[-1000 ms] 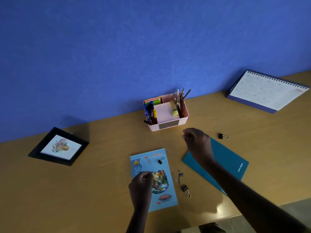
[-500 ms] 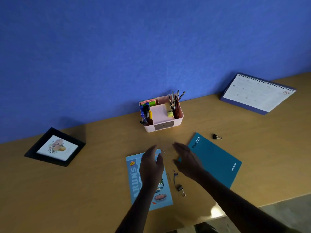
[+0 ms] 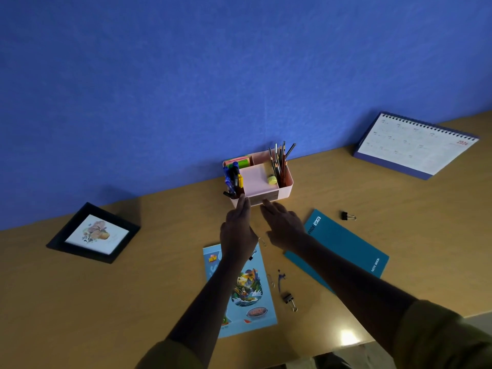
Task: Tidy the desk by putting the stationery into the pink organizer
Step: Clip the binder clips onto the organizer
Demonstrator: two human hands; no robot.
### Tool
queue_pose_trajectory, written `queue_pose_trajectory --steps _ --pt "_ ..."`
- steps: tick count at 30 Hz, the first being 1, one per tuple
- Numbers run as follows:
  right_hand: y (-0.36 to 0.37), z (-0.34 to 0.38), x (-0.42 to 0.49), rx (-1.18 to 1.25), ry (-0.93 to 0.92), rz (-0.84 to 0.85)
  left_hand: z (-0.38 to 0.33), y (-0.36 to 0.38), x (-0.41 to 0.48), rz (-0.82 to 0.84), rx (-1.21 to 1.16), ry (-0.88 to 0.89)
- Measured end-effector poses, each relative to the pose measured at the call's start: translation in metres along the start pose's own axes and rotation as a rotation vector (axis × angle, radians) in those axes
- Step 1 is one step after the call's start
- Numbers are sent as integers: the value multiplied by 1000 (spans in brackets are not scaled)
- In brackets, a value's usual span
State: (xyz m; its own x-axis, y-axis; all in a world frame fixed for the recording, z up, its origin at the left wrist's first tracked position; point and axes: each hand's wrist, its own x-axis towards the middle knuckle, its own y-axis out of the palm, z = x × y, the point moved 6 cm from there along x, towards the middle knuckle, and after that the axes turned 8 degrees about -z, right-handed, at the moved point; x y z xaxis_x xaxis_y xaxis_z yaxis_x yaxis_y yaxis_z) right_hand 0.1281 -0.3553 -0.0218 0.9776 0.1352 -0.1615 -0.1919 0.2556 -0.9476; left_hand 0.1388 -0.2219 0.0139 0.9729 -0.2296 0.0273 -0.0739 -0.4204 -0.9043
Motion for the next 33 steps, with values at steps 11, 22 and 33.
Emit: queue_pose_trajectory --steps 11,22,33 --pt "-3 0 4 -64 -26 -21 10 -5 4 52 66 22" --pt "10 5 -33 -13 -18 -46 13 -5 6 78 106 48" --pt "4 -1 -49 127 29 -143 8 -17 1 -82 -43 45"
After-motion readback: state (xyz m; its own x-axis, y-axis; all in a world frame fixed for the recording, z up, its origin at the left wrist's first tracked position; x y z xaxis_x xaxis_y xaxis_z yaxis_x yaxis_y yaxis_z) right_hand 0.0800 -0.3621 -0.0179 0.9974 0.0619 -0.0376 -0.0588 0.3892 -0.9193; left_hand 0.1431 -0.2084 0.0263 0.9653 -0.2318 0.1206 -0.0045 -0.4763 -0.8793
